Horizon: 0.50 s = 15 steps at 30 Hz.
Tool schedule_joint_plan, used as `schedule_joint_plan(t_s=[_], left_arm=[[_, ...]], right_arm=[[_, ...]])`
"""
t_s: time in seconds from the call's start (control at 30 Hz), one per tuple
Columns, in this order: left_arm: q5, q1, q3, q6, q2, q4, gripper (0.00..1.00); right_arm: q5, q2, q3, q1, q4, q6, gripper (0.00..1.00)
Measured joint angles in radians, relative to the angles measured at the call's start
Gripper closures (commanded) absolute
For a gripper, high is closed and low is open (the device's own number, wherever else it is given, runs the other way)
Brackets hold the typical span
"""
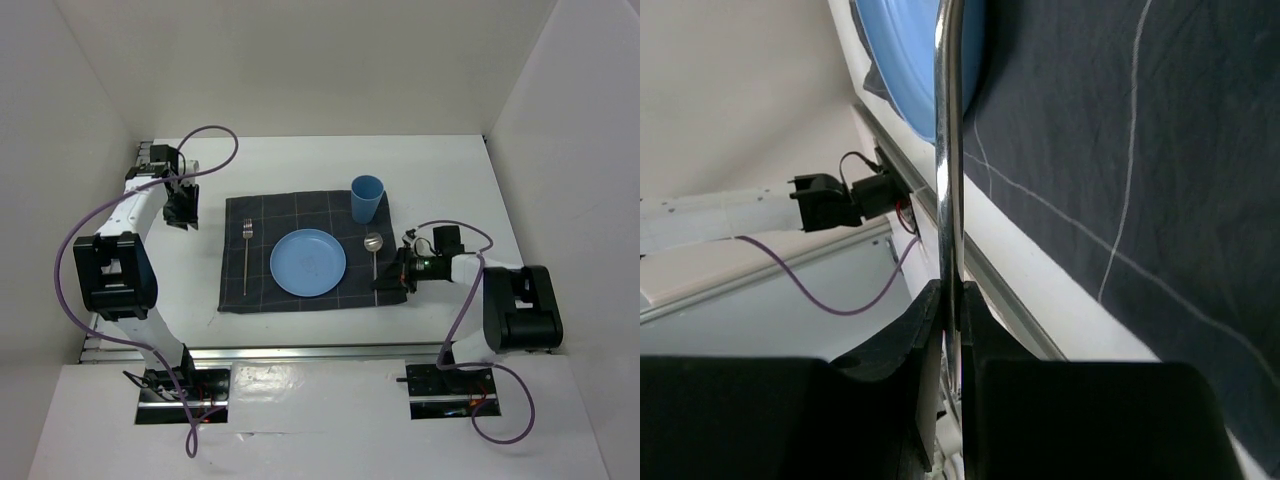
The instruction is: Set the dinner table for one person
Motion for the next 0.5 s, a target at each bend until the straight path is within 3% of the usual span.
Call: schedule_joint_plan(t_s=[0.5], left_arm=[[0.0, 0.0, -0.016, 0.0, -0.011, -0.002, 0.61]], right_arm=[[-0.036, 0.201, 0.071, 0.0, 0.109, 0.008, 1.0]])
